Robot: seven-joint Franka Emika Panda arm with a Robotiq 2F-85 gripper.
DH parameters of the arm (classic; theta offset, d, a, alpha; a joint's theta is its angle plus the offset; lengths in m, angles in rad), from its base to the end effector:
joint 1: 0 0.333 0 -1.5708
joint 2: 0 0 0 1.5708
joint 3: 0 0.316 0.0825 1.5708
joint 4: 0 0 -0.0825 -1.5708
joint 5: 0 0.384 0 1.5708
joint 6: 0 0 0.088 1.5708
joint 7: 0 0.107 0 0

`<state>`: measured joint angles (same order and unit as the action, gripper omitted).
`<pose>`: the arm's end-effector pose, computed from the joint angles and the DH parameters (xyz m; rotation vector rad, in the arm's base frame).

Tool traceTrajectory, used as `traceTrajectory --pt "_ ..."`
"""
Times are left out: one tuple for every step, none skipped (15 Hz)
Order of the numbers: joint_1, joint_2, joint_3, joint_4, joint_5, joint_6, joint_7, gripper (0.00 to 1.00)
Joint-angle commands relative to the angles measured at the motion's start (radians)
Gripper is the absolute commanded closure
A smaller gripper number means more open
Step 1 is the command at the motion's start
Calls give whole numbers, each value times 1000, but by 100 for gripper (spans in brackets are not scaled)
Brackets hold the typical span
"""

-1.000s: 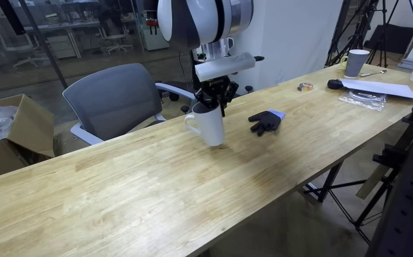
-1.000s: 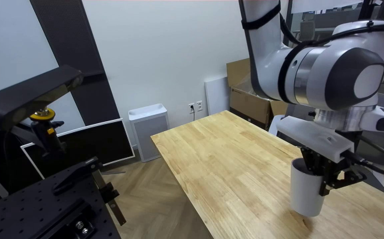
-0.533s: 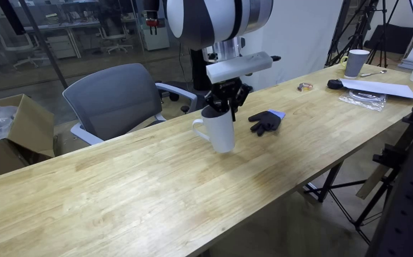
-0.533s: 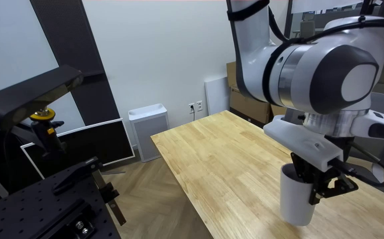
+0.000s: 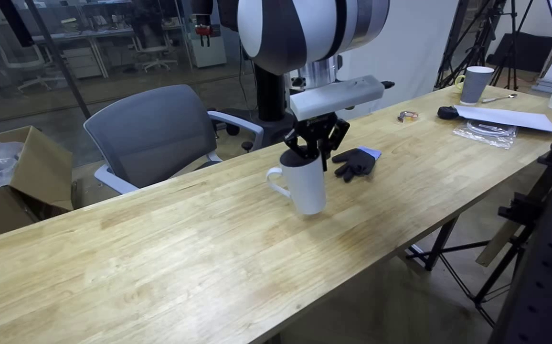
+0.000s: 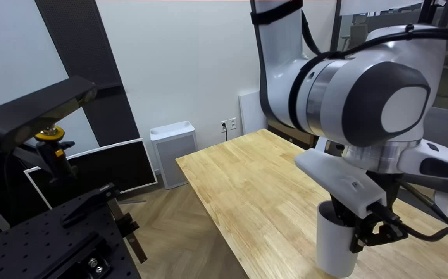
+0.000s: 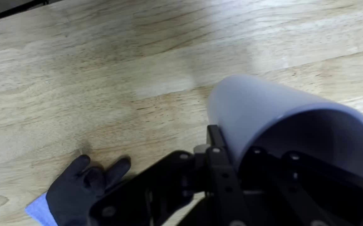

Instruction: Put the mug towards the edge of the table

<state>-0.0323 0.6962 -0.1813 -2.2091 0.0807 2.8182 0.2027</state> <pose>0.5028 -0.1236 0.0607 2.9662 -0.6895 -0.1111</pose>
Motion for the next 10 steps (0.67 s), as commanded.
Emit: traceTrajectory --pt "-5 -39 7 -47 9 22 5 97" --pt "-6 -38 8 -53 12 30 5 97" --pt "-9 -37 11 -58 14 38 4 97" --pt "-9 -33 12 -63 17 53 6 97" --pt "-11 -32 15 -68 20 61 5 97" --pt "-15 -29 19 -74 26 74 4 97" --pt "-18 -28 22 -79 32 80 4 97" --pt "-21 -26 27 -84 39 92 3 97" --pt "-29 -23 34 -88 46 105 1 97" --pt "-35 -21 41 -92 53 114 0 97"
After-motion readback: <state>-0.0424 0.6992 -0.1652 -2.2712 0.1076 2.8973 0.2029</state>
